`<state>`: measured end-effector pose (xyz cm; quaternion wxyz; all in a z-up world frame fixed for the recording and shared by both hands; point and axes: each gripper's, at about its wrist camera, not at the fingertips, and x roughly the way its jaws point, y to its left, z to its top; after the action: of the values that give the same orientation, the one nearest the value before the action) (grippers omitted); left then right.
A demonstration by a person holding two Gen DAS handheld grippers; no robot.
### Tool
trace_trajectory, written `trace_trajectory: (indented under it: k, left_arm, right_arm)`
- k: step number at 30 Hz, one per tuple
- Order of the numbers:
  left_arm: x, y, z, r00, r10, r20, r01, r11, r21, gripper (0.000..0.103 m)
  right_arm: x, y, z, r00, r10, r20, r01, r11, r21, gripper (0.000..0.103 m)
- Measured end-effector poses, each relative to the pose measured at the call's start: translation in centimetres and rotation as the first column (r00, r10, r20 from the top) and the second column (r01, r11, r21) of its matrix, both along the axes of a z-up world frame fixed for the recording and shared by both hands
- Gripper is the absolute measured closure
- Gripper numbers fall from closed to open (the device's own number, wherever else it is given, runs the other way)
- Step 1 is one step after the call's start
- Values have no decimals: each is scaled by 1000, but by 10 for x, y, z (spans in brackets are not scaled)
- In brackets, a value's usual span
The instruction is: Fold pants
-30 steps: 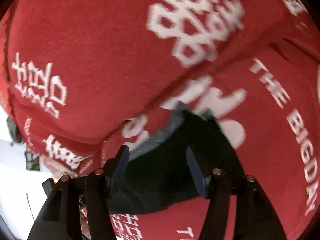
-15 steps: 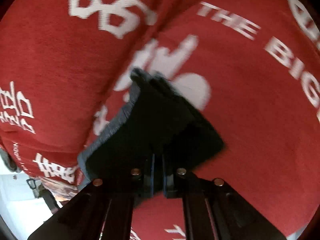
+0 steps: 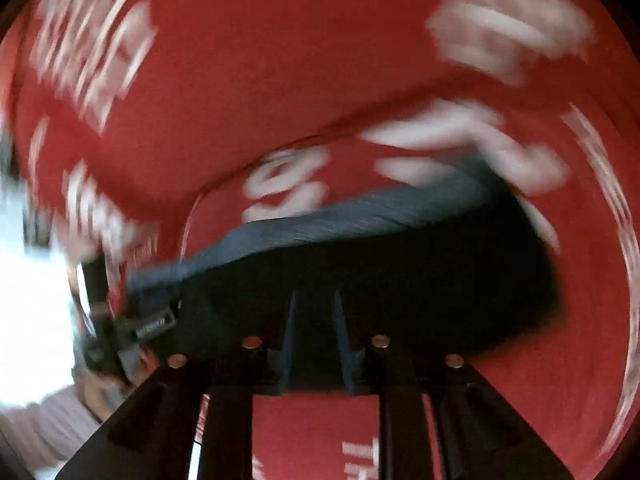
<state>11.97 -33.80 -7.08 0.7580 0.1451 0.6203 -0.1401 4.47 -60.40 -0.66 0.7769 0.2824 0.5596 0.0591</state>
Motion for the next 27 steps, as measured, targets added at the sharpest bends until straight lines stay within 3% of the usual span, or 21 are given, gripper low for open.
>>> trace_trajectory:
  k: [1, 3, 7, 11, 14, 15, 16, 18, 19, 22, 24, 26, 27]
  left_arm:
    - [-3, 1, 1, 1000, 0, -3, 0, 1000, -4, 22]
    - [-10, 7, 2, 1000, 2, -3, -2, 1000, -5, 22]
    - [-24, 22, -2, 1000, 26, 0, -26, 1000, 6, 22]
    - [-36, 38, -7, 997, 76, 0, -76, 997, -1, 22]
    - [-42, 48, -8, 994, 110, -1, -110, 994, -5, 22]
    - [-43, 51, -9, 993, 119, -1, -119, 993, -3, 22]
    - [-44, 55, -8, 991, 133, -3, -133, 991, 3, 22]
    - [-44, 61, -5, 989, 146, 4, -146, 989, 7, 22]
    - [-44, 63, -2, 989, 148, 17, -148, 989, 7, 22]
    - [-34, 66, 0, 989, 137, 55, -138, 990, 32, 22]
    - [-22, 70, -2, 986, 156, 67, -160, 985, 62, 22]
    - [-11, 77, 3, 980, 182, 78, -186, 981, 48, 22]
    - [-3, 82, 7, 979, 182, 96, -187, 981, 43, 22]
  right_arm:
    - [18, 13, 1, 997, 82, 14, -82, 997, -5, 61]
    - [52, 38, 1, 973, 229, 27, -229, 973, -5, 47]
    - [106, 90, -8, 891, 454, 28, -454, 891, -6, 47]
    - [138, 125, -29, 799, 601, -23, -601, 796, -73, 47]
    - [156, 151, -63, 727, 672, -143, -679, 734, -9, 47]
    - [154, 152, -73, 714, 676, -184, -689, 725, -7, 51]
    - [154, 157, -86, 696, 675, -245, -700, 714, -22, 74]
    - [151, 146, -83, 722, 658, -214, -676, 737, -14, 92]
    - [150, 141, -78, 734, 651, -194, -665, 747, -8, 96]
    - [151, 131, -72, 769, 616, -171, -634, 770, -75, 96]
    - [156, 128, -81, 802, 562, -201, -582, 812, -53, 95]
    - [151, 118, -77, 839, 506, -200, -523, 851, -40, 89]
    - [146, 112, -69, 856, 484, -182, -500, 865, -49, 81]
